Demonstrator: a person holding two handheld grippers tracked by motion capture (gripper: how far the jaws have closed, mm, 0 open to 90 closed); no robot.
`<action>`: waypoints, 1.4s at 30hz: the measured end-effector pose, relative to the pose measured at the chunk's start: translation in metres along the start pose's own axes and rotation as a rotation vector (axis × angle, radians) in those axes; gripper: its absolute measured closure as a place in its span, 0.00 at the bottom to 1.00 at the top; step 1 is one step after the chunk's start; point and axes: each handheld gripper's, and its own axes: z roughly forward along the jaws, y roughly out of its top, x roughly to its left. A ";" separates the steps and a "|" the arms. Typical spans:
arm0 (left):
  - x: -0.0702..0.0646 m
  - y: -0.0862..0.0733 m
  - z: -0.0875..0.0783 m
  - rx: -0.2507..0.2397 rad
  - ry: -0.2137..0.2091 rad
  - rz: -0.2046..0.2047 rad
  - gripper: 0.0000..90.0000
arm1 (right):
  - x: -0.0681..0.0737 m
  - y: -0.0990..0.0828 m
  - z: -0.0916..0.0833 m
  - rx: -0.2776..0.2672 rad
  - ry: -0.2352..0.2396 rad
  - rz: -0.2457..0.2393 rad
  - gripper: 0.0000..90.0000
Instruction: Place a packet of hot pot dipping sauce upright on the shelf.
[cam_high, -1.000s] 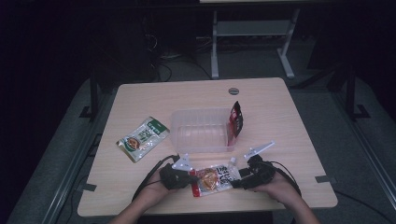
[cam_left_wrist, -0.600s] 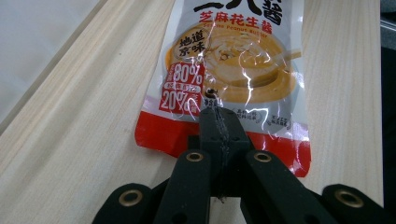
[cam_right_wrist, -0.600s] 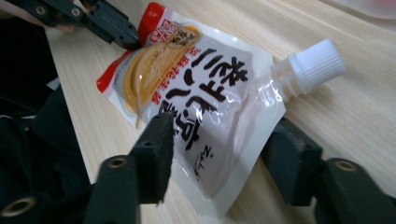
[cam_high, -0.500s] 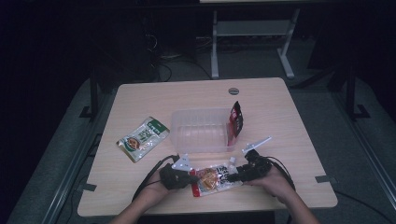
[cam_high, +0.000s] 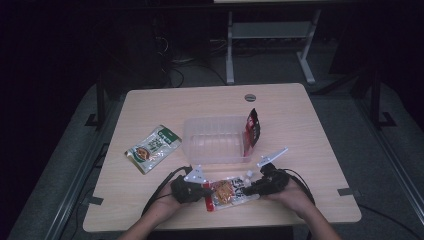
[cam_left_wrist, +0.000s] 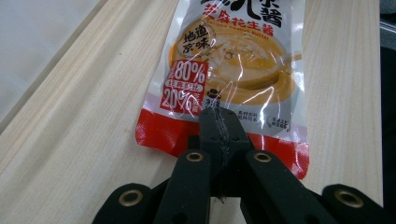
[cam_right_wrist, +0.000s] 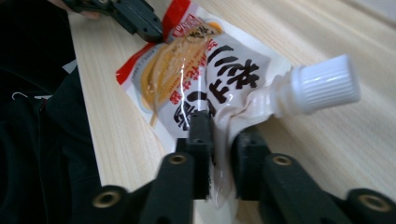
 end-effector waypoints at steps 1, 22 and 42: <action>0.000 0.000 0.000 0.000 -0.001 0.000 1.00 | 0.001 0.000 -0.001 -0.004 0.004 -0.006 0.93; 0.000 0.001 -0.004 -0.006 -0.018 -0.018 1.00 | 0.028 0.012 -0.015 -0.164 0.114 -0.103 1.00; -0.021 0.014 -0.005 -0.081 -0.104 0.039 0.96 | 0.053 0.031 -0.025 -0.330 0.163 -0.181 1.00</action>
